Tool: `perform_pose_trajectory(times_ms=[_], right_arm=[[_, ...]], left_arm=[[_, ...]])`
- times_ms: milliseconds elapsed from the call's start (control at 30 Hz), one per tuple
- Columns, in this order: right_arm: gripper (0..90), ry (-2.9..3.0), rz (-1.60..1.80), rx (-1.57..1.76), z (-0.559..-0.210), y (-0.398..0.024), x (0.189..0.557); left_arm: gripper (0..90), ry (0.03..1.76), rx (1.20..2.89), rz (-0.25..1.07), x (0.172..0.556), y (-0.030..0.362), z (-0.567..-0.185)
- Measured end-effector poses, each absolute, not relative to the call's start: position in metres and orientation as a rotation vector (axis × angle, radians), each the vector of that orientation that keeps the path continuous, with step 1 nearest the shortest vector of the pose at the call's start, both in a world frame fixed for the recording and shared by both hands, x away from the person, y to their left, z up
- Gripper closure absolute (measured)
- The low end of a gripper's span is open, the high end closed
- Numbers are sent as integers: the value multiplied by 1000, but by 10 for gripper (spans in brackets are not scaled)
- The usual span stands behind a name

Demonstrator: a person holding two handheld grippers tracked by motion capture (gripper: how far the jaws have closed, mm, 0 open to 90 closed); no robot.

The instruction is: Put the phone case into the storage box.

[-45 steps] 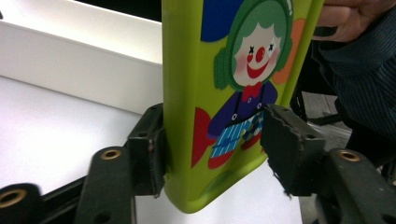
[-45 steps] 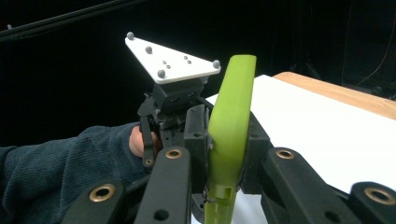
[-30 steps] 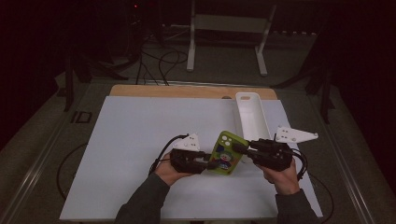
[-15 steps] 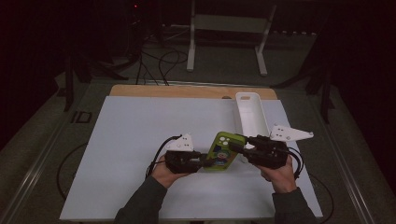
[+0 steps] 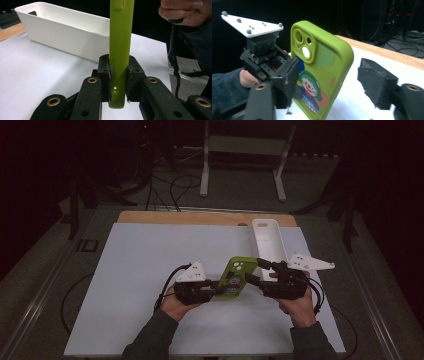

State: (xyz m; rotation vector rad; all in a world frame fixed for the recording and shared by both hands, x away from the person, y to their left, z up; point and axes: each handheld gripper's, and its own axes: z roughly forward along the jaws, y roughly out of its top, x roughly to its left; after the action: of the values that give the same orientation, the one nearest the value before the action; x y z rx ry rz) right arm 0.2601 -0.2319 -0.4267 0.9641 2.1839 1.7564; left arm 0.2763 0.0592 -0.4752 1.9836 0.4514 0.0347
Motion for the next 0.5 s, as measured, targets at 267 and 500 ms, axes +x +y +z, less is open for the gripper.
perform_pose_trajectory(times_ms=[267, 500], right_arm=[[228, 2165, 1737, 995, -429, -231, 260], [196, 2159, 1728, 1007, -429, -228, 260]], left_arm=[[779, 480, 1994, 73, 274, 59, -473], [779, 520, 1990, 126, 273, 61, -471]])
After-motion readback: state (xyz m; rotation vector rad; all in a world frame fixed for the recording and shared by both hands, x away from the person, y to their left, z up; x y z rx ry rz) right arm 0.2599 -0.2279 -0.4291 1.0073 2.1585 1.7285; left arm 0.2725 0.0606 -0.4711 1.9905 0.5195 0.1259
